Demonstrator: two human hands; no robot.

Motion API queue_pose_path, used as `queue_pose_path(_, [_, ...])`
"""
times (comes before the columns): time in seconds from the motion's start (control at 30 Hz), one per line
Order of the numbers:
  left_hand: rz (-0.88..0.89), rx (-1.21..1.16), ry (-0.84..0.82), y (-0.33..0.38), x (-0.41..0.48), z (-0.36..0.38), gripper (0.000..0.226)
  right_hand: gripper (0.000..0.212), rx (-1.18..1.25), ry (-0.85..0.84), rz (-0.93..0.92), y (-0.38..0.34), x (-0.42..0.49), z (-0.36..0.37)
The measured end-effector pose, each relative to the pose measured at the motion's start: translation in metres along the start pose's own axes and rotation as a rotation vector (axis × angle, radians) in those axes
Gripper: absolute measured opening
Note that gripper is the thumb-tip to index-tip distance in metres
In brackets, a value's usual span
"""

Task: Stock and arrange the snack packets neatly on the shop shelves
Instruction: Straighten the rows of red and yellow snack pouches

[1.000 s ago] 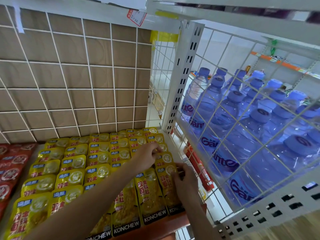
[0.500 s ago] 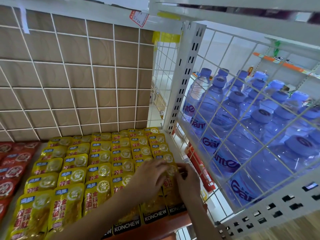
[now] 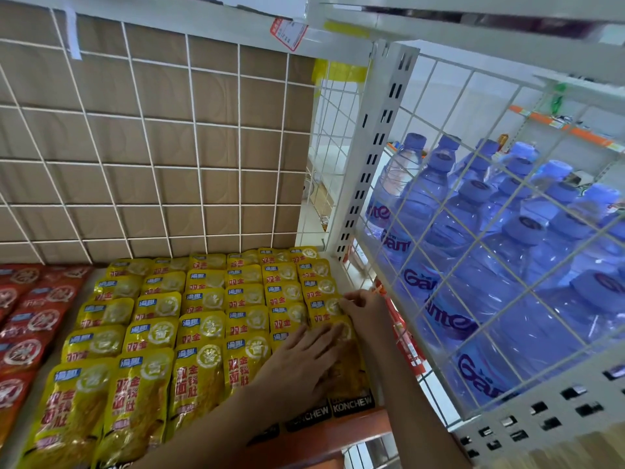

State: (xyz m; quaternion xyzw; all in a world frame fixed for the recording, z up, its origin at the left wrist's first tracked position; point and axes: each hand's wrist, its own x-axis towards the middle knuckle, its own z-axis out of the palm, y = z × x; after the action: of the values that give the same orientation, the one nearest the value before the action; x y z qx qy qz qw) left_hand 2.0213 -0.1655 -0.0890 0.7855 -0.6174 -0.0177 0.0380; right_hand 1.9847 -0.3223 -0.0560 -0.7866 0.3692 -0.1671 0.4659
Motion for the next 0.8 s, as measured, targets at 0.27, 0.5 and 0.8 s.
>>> queue_pose_path(0.27, [-0.036,-0.004,0.104,0.0,-0.001,0.008,0.055,0.008,0.037,0.013,0.007,0.003,0.005,0.003])
queue_pose_path(0.5, [-0.027,-0.006,0.136,-0.001,-0.002,0.01,0.051,0.003,0.056,0.027,0.022,0.004,0.008,0.004])
queue_pose_path(0.8, [0.016,0.048,0.211,-0.002,0.001,0.014,0.055,0.011,-0.01,0.05,-0.015,0.004,0.009,0.008])
